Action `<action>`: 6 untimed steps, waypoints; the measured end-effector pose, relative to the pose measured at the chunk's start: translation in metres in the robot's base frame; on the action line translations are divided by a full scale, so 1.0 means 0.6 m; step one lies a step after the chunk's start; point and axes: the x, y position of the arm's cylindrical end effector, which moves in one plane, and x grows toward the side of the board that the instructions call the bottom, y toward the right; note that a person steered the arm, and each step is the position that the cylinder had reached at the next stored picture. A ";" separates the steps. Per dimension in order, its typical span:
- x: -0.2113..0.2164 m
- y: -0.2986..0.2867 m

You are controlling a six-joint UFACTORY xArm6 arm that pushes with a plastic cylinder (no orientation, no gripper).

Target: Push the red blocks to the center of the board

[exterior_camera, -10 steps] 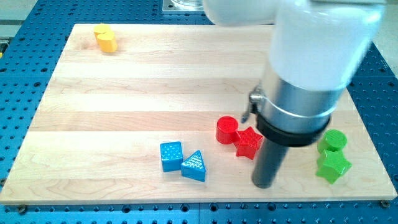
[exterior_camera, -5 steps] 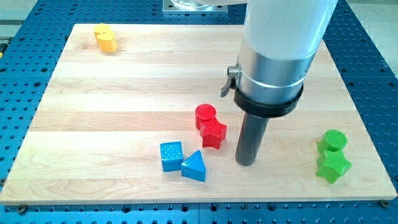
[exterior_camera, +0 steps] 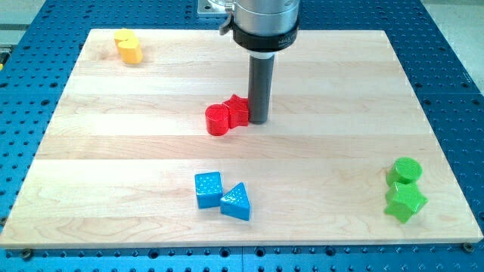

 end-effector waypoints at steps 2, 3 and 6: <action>0.000 -0.015; 0.015 -0.024; 0.112 -0.062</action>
